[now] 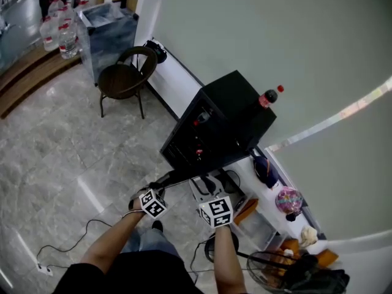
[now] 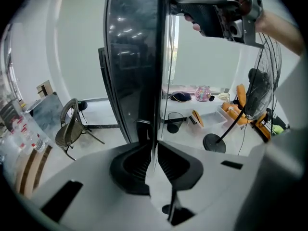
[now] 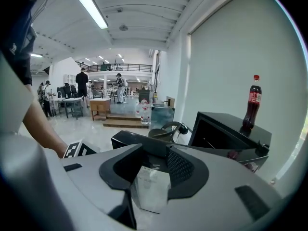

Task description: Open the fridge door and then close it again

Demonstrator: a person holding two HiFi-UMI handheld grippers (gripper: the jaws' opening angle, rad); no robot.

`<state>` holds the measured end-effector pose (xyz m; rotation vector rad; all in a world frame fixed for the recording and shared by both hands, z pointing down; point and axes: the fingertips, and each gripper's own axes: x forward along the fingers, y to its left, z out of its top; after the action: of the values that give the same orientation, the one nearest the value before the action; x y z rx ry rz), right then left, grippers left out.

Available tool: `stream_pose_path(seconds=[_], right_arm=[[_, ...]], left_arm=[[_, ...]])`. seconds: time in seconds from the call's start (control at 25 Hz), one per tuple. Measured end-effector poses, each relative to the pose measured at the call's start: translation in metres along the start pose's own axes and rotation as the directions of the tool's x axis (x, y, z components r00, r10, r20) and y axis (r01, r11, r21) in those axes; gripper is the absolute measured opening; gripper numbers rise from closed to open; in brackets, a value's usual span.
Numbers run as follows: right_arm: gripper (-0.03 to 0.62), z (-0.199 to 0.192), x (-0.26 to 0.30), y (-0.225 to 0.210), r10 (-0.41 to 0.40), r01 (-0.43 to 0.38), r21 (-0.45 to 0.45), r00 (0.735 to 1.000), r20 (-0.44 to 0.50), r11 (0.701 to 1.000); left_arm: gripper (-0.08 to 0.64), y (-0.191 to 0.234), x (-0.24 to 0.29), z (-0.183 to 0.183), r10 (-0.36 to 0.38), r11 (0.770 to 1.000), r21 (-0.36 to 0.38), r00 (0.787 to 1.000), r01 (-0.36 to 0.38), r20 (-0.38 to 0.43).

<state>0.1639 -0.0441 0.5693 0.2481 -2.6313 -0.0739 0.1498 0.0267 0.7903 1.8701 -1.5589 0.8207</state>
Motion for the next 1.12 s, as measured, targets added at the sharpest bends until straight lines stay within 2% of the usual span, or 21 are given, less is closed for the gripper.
stream_pose_path(seconds=[0.32, 0.48, 0.76, 1.12], right_arm=[[0.183, -0.004, -0.018, 0.004, 0.096, -0.098, -0.09, 0.995, -0.025, 0.991], [0.183, -0.008, -0.03, 0.005, 0.153, -0.153, -0.089, 0.988, -0.007, 0.984], [0.183, -0.023, -0.054, 0.005, 0.203, -0.201, -0.081, 0.979, 0.012, 0.976], [0.184, -0.037, -0.076, 0.005, 0.268, -0.264, -0.089, 0.963, 0.033, 0.96]], left_arm=[[0.046, -0.027, -0.003, -0.004, 0.056, 0.997, -0.061, 0.998, -0.057, -0.012], [0.046, -0.042, -0.006, -0.005, 0.089, 0.992, -0.094, 0.996, -0.089, -0.004], [0.043, -0.075, -0.007, -0.005, 0.138, 0.979, -0.15, 0.99, -0.136, 0.002], [0.04, -0.107, -0.006, -0.007, 0.165, 0.971, -0.174, 0.986, -0.162, 0.002]])
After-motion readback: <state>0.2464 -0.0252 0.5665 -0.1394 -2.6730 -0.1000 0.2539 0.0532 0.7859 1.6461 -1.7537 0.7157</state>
